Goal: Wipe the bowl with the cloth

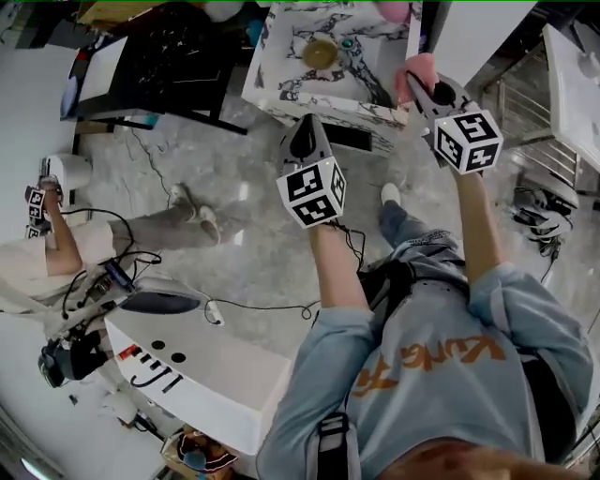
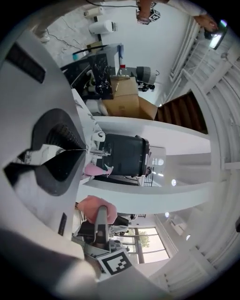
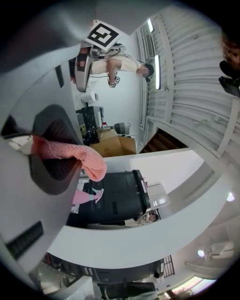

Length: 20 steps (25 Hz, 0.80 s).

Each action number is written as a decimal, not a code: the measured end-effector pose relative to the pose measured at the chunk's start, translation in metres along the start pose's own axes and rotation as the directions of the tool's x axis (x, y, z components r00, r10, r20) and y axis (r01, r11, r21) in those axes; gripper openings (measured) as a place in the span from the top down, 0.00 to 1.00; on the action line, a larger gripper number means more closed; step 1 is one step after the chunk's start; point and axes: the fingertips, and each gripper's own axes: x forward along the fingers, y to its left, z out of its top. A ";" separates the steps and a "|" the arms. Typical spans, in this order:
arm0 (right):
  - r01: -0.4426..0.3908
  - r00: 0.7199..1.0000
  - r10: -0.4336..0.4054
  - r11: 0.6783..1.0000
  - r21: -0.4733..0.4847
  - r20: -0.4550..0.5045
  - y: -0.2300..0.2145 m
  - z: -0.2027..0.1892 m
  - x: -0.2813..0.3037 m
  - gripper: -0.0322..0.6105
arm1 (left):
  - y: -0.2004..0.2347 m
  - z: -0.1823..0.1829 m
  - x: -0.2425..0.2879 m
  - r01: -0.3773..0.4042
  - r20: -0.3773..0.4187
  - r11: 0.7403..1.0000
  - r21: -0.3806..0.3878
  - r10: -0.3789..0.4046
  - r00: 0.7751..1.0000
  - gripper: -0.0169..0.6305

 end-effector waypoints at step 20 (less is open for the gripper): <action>0.004 1.000 -0.005 0.999 0.040 0.007 -0.081 0.041 0.092 0.89 | 0.018 0.061 0.140 0.008 -0.091 0.994 0.111 0.003 0.996 0.94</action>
